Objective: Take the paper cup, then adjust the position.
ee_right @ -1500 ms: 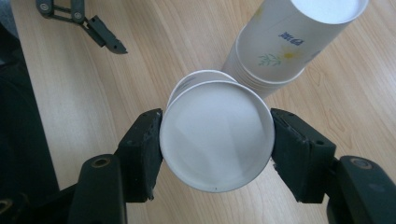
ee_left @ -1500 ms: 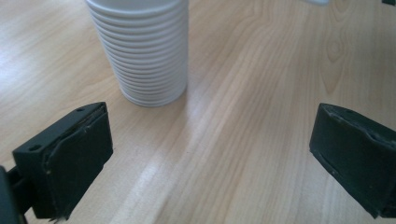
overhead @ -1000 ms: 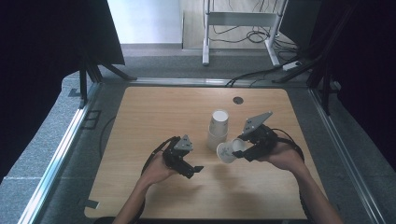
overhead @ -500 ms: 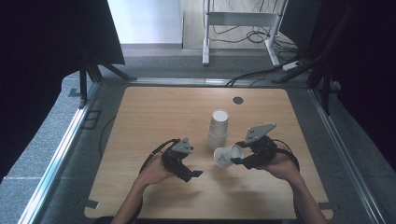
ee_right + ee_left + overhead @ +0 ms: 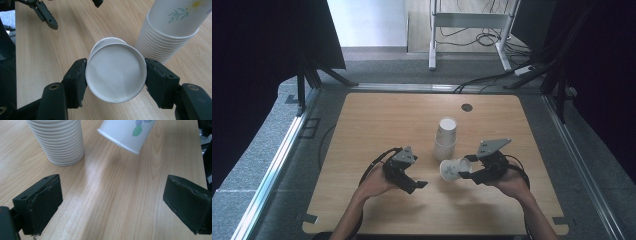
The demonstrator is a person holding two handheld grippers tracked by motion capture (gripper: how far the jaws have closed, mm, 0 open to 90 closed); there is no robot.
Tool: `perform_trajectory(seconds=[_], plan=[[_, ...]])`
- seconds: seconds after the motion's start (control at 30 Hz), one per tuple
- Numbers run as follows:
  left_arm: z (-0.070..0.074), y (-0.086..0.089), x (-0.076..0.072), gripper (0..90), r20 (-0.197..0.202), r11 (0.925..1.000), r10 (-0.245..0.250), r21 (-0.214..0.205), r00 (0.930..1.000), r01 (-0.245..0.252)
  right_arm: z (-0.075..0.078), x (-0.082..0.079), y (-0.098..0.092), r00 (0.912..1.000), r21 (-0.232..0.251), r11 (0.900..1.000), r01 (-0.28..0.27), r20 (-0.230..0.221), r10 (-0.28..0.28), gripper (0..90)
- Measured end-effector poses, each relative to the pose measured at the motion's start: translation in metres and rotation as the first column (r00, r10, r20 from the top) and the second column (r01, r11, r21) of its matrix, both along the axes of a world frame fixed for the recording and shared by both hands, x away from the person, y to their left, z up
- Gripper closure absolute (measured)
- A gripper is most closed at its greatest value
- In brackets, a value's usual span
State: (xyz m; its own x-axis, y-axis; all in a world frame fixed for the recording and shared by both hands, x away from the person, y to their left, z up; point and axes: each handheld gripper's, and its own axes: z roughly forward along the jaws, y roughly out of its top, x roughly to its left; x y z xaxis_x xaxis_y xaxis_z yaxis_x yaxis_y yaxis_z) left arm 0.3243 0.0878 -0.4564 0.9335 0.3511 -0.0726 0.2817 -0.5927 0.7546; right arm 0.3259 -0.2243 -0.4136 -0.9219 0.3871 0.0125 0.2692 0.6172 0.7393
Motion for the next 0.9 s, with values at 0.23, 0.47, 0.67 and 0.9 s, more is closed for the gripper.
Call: perform_trajectory(seconds=[0.23, 0.47, 0.67, 0.9], plan=[[-0.001, -0.006, -0.004, 2.0, 0.004, 0.9989, -0.046, 0.001, 0.9989, 0.046, -0.003, -0.006, 0.001, 0.9988, 0.033, 0.9983, -0.048, 0.013, 0.048, 37.0], [-0.003, -0.012, -0.008, 2.1, 0.023, 0.9959, -0.090, 0.002, 0.9957, 0.090, -0.008, -0.009, 0.005, 0.9959, 0.054, 0.9944, -0.090, 0.014, 0.090, 37.0], [-0.004, -0.016, -0.009, 2.3, 0.024, 0.9940, -0.109, 0.007, 0.9937, 0.109, -0.012, -0.010, 0.007, 0.9937, 0.084, 0.9902, -0.112, 0.002, 0.112, 37.1], [-0.005, -0.019, -0.010, 2.3, 0.036, 0.9902, -0.137, 0.032, 0.9899, 0.136, -0.015, -0.010, 0.008, 0.9913, 0.106, 0.9858, -0.130, -0.006, 0.132, 37.1]])
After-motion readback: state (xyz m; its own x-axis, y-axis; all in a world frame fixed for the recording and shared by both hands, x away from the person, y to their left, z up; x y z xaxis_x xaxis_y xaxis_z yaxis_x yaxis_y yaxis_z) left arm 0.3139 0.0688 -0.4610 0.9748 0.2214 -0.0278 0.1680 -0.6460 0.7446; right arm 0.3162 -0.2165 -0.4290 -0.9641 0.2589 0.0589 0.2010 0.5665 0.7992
